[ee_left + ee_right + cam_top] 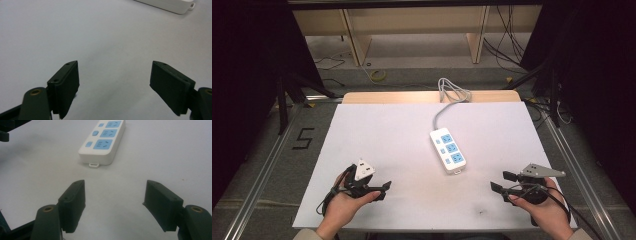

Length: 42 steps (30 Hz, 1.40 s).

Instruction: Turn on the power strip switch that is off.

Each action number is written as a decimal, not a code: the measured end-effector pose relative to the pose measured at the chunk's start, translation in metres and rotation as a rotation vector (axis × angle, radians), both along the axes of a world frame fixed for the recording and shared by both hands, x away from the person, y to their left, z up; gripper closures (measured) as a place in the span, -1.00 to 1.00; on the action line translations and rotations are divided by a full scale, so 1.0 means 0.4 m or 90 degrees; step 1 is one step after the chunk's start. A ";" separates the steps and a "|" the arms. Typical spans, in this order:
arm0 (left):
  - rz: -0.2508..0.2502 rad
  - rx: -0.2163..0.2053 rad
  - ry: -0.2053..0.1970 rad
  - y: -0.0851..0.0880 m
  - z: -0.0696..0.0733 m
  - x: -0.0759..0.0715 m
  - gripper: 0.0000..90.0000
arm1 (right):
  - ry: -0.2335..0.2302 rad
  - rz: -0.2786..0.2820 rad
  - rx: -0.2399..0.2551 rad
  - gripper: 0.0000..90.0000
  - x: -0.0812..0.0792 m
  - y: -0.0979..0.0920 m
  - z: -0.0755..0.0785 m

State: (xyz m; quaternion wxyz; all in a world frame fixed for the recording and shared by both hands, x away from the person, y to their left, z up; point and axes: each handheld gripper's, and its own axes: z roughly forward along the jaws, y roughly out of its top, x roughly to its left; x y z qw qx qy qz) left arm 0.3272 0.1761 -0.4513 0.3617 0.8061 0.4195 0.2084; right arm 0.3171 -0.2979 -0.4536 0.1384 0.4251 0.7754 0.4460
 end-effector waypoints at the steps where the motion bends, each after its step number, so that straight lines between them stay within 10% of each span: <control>1: 0.001 -0.001 0.001 0.002 0.000 0.002 -0.49 | 0.000 -0.001 -0.002 -0.25 0.002 0.000 -0.001; 24: 0.013 -0.008 0.011 0.007 -0.003 -0.002 -0.46 | -0.029 0.007 -0.073 1.00 0.038 0.040 0.027; 42: 0.016 -0.017 0.015 0.002 -0.006 -0.003 -0.46 | -0.030 0.028 -0.088 1.00 0.094 0.100 0.045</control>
